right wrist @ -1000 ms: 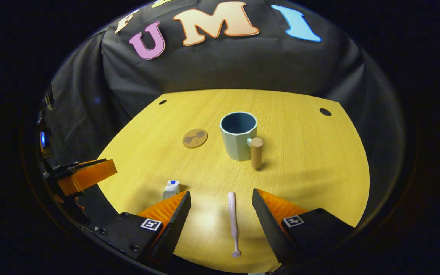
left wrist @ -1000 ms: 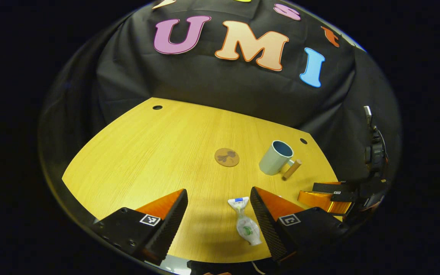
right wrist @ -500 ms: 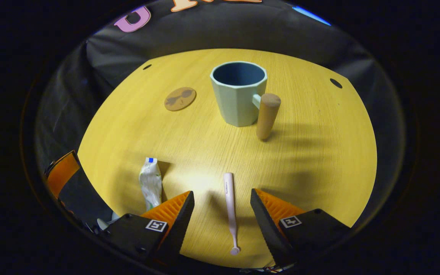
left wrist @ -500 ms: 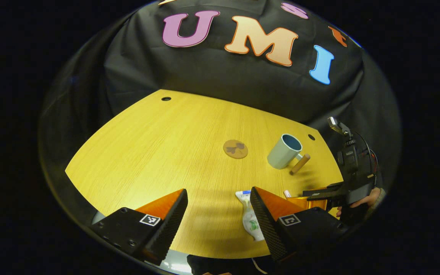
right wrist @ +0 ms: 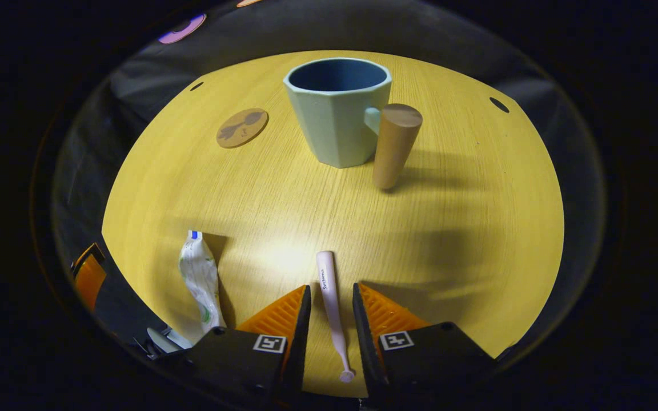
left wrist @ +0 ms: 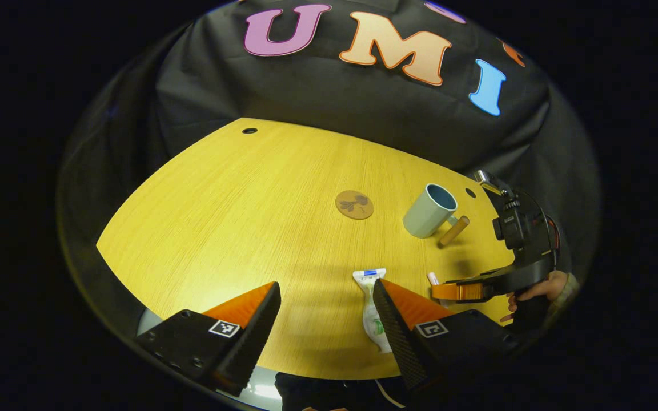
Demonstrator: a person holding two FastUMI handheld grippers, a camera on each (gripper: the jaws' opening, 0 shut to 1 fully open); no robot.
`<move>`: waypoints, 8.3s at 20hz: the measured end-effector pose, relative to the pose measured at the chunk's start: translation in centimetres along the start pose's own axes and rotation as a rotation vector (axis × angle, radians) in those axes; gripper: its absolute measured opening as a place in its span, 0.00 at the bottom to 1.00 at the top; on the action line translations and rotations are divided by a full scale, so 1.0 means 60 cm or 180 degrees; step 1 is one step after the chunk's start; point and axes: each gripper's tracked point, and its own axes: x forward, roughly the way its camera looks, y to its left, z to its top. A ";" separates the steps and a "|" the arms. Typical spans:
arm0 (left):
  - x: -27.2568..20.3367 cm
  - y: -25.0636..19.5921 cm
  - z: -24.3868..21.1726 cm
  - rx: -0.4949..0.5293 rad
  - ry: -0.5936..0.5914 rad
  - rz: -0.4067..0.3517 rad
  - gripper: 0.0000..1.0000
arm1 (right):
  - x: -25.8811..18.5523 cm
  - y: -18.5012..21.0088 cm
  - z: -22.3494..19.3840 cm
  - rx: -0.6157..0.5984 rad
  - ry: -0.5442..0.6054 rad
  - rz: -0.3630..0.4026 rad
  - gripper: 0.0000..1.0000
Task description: Put the toothbrush and toothpaste on the desktop into the cup, then pick up the cup and place it on the coaster on the desktop.
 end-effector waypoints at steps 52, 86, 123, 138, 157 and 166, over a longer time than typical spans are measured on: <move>0.151 -0.124 -0.114 -0.0326 0.1251 -0.0250 0.01 | -0.087 -0.152 -0.016 0.0713 -0.0512 -0.0143 0.05; 0.153 -0.291 0.385 0.0772 -0.1982 -0.1883 0.00 | -0.187 -0.044 0.438 0.0909 -0.3427 0.0351 0.08; 0.170 -0.253 0.313 0.0829 -0.1724 -0.1706 0.93 | -0.203 -0.142 0.246 0.0688 -0.2600 -0.0057 0.94; 0.114 -0.049 0.234 0.0480 -0.1381 -0.0628 0.94 | -0.084 -0.025 0.251 -0.0802 -0.1359 0.0510 0.94; 0.104 0.006 0.158 0.0114 -0.1132 -0.0244 0.94 | -0.023 -0.043 0.244 -0.1317 -0.0829 0.0322 0.22; 0.091 0.021 0.131 0.0092 -0.1071 -0.0215 0.94 | -0.044 0.054 0.273 -0.1492 -0.0982 0.0433 0.21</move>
